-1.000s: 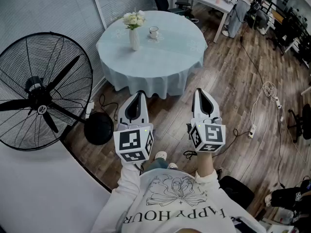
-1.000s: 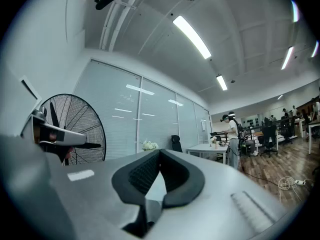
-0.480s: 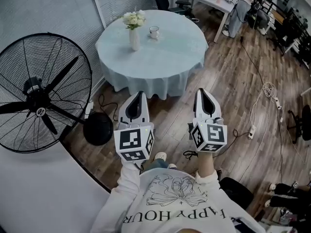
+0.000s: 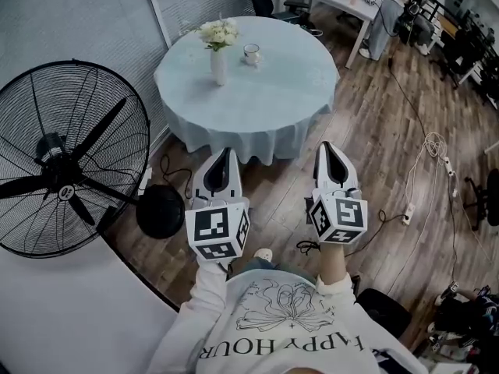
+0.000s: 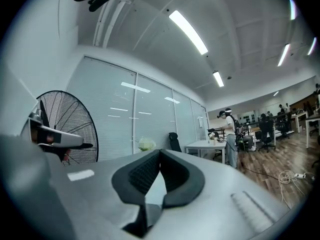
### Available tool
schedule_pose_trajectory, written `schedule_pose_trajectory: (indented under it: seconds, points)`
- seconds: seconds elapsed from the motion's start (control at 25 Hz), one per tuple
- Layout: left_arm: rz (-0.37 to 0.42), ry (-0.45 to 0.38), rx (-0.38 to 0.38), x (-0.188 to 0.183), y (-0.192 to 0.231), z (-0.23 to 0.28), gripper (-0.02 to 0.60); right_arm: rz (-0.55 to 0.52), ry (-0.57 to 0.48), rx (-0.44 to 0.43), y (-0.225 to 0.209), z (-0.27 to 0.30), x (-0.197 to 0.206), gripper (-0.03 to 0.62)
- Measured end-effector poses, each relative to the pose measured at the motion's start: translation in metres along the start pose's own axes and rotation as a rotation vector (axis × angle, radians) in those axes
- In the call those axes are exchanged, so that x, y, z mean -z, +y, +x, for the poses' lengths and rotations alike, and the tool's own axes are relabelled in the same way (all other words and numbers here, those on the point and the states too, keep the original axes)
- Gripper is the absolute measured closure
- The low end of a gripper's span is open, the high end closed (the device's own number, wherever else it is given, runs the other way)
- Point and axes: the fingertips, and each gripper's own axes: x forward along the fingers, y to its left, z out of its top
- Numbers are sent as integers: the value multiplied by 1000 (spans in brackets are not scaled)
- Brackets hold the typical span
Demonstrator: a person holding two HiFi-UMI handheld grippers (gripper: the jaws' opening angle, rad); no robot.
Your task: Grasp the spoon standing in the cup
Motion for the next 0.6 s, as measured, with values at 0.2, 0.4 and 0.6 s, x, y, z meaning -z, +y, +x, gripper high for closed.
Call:
schedule_pose_trajectory:
  seconds: [0.2,0.4,0.6]
  points:
    - [3,10,2,3,10,7,574,16,6,10,2,9,6,583]
    - [-16,20,-9,10,20,15,574,8,30,3,5,18,13,583]
    - [-27,30,-11,12,23,33,574,10,50,3,-1,36,19,583]
